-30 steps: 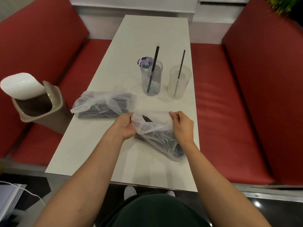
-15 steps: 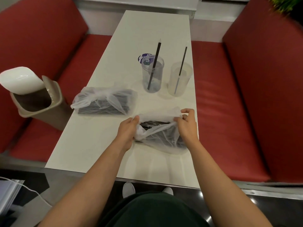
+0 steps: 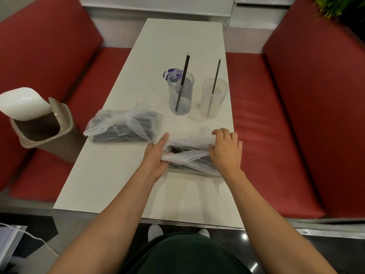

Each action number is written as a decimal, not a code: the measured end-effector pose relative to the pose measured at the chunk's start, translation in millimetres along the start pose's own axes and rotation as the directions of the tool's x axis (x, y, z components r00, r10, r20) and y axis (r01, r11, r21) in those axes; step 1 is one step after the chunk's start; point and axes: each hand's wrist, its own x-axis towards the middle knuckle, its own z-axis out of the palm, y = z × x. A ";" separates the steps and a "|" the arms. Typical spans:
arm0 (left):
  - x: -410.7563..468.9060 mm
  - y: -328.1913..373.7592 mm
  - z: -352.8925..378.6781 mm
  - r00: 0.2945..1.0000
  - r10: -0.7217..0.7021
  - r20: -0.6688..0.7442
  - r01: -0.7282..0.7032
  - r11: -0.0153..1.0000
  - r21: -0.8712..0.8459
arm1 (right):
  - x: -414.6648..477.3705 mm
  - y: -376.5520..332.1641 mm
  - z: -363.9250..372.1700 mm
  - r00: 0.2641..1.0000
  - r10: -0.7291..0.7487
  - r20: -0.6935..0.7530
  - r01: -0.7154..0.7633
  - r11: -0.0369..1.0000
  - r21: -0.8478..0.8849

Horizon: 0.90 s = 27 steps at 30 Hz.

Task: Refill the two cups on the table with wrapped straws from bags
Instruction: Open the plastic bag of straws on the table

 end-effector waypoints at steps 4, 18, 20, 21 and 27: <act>3.0 -9.8 -2.5 0.987 0.121 -0.107 -0.088 0.958 0.272 | -2.4 -6.3 -1.8 0.890 -0.405 0.210 0.415 0.910 -0.006; -2.7 -12.9 -36.0 0.918 0.358 -0.171 -0.076 0.582 0.810 | -22.7 17.7 4.9 0.929 0.197 0.313 -0.238 0.967 0.097; -11.9 -15.7 -40.6 0.792 0.610 0.010 -0.227 0.280 0.933 | -22.4 18.7 5.3 0.930 0.121 0.346 -0.140 0.990 0.032; -16.8 -14.9 -39.6 0.694 0.701 0.165 -0.331 0.107 0.938 | -20.6 19.5 6.5 0.933 0.092 0.348 -0.113 0.993 0.042; -17.4 4.7 -12.5 0.829 0.175 0.531 -0.449 -0.358 0.819 | -1.5 7.6 4.8 0.971 0.191 0.144 -0.235 0.875 0.424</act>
